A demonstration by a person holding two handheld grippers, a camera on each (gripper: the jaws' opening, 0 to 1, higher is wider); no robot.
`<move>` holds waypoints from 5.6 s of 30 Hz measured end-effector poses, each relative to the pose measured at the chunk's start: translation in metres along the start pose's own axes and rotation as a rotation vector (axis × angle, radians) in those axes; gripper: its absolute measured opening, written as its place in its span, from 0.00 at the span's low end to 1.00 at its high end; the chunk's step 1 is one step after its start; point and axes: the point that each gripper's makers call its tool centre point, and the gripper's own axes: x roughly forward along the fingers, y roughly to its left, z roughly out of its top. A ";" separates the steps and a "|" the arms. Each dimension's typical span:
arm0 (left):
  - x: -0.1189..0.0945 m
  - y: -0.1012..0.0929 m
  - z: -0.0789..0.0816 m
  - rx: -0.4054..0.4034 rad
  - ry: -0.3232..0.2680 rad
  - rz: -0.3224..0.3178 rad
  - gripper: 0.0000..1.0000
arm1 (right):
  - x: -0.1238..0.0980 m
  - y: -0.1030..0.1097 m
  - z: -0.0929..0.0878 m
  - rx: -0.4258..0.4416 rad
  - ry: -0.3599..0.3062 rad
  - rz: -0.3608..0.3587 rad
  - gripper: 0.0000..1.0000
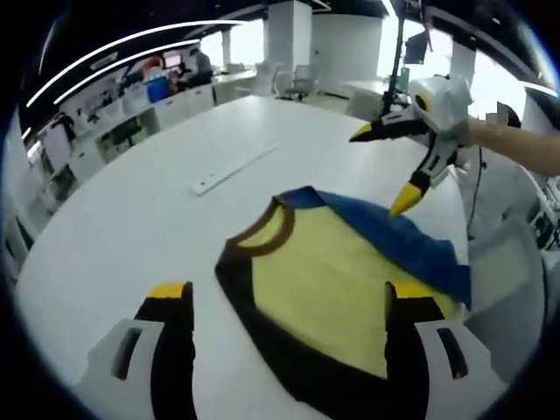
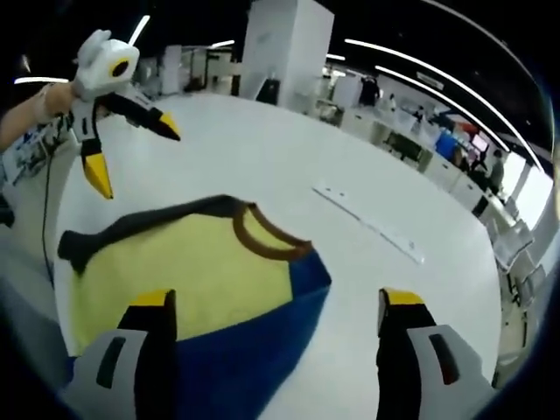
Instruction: Fold the garment on the visible template until the final outline fits inside the template.
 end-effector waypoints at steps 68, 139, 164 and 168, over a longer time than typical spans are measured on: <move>-0.090 -0.077 -0.025 -0.001 -0.111 -0.001 1.00 | -0.090 0.074 -0.008 0.006 -0.067 0.032 1.00; -0.139 -0.123 -0.082 -0.089 -0.137 0.139 1.00 | -0.140 0.165 -0.031 0.016 -0.127 0.029 1.00; -0.140 -0.127 -0.096 -0.156 -0.154 0.161 0.97 | -0.121 0.223 -0.062 0.036 -0.048 0.184 0.54; -0.138 -0.130 -0.101 -0.169 -0.147 0.144 0.96 | -0.117 0.229 -0.068 0.023 -0.020 0.204 0.50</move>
